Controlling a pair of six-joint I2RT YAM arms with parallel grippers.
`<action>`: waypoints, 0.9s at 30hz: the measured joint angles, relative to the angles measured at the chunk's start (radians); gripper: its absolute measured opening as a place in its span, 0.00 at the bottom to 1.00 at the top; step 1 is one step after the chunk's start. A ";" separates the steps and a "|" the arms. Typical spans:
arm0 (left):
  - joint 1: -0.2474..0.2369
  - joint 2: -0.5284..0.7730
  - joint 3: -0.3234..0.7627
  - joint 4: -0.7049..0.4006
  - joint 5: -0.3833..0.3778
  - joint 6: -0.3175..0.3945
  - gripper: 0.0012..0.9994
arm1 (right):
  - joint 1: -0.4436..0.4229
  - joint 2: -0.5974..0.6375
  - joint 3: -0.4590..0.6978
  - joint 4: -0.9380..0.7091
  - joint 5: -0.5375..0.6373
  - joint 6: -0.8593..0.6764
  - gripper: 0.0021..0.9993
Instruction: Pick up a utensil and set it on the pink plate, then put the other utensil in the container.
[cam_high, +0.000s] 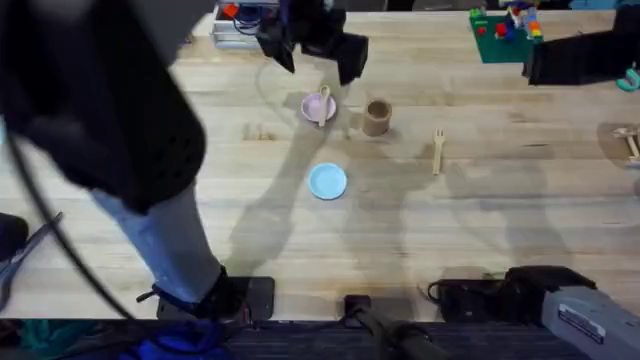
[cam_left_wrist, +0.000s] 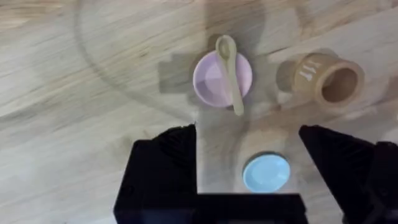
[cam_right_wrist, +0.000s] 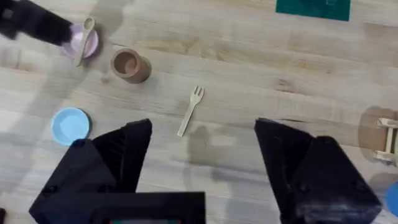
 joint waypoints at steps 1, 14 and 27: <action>0.000 -0.026 0.000 -0.013 -0.005 0.000 0.99 | 0.000 0.000 0.000 0.000 0.000 0.000 1.00; 0.000 -0.239 -0.018 -0.135 -0.016 0.008 1.00 | 0.000 0.000 0.000 0.000 0.000 0.000 1.00; 0.000 -0.684 -0.419 -0.029 -0.016 0.026 1.00 | 0.000 0.000 0.000 0.000 0.000 0.000 1.00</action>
